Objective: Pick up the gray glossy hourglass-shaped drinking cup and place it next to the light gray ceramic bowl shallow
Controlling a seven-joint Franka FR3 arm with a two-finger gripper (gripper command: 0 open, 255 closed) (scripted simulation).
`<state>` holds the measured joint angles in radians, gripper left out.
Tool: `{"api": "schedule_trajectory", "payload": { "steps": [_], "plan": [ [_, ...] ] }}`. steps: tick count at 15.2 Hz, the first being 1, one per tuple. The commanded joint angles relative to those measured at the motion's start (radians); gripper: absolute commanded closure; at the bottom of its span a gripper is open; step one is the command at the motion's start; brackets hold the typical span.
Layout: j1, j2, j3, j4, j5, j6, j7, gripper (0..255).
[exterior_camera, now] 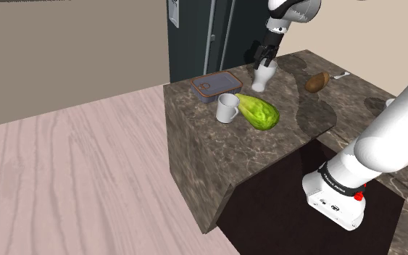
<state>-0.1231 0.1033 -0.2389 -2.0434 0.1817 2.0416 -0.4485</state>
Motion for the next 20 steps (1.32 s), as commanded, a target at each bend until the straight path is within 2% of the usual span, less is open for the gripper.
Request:
{"api": "schedule_trajectory", "payload": {
  "steps": [1,2,11,20],
  "plan": [
    [0.0,0.0,0.0,0.0,0.0,0.0,0.0,0],
    [0.0,0.0,0.0,0.0,0.0,0.0,0.0,255],
    [0.0,0.0,0.0,0.0,0.0,0.0,0.0,255],
    [0.001,-0.045,-0.002,0.07,-0.02,-0.111,0.025,255]
  ]
}}
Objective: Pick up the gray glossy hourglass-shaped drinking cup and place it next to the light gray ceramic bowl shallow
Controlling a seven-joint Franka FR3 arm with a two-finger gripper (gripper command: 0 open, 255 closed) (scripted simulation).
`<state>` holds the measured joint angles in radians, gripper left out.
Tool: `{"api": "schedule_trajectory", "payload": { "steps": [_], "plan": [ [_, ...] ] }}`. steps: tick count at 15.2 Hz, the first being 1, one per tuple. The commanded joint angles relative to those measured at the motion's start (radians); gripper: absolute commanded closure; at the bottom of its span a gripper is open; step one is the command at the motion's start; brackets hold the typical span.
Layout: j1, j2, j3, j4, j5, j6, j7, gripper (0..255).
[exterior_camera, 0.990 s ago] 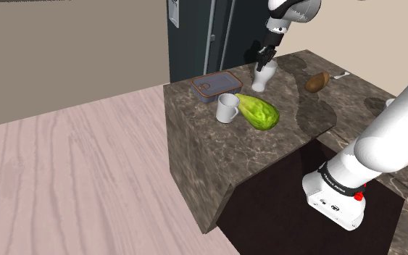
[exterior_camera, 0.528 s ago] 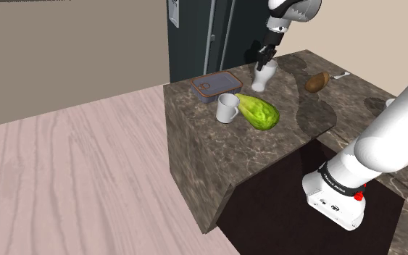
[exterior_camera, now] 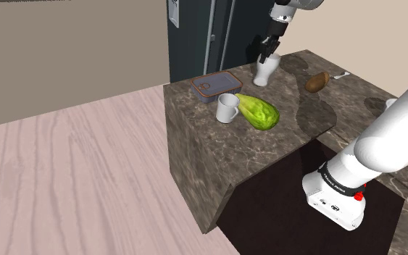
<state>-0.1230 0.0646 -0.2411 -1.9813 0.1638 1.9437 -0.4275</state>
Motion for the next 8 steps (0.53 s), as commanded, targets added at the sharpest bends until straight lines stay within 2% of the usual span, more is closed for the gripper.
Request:
{"api": "schedule_trajectory", "payload": {
  "steps": [1,8],
  "plan": [
    [0.001,-0.01,0.0,0.016,-0.004,-0.026,0.006,255],
    [0.0,-0.033,-0.001,0.085,-0.014,-0.115,0.022,255]
  ]
}}
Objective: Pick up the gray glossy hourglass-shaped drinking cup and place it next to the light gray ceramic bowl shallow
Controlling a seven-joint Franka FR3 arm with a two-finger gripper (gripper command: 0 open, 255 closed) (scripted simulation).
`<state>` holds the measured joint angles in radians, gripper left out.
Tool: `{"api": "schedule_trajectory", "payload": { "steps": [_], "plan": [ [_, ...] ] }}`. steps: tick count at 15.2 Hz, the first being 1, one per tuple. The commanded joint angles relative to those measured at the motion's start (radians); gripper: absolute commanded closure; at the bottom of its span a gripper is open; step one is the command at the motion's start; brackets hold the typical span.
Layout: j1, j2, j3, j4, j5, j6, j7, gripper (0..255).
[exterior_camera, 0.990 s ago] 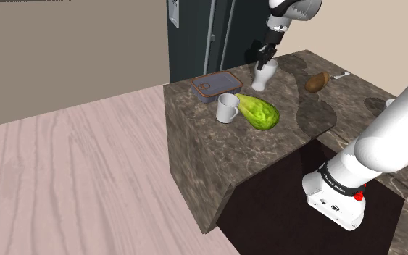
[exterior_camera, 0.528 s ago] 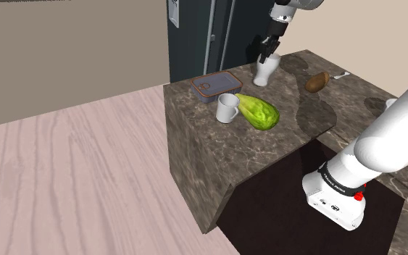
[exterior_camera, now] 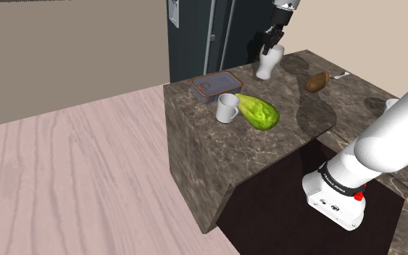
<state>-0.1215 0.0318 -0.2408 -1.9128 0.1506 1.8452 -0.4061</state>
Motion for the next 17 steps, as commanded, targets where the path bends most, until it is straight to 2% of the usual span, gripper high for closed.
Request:
{"api": "schedule_trajectory", "payload": {
  "steps": [1,17],
  "plan": [
    [-0.001,-0.002,-0.001,0.027,-0.002,-0.029,0.003,255],
    [-0.004,-0.01,-0.003,0.233,-0.009,-0.24,0.029,255]
  ]
}}
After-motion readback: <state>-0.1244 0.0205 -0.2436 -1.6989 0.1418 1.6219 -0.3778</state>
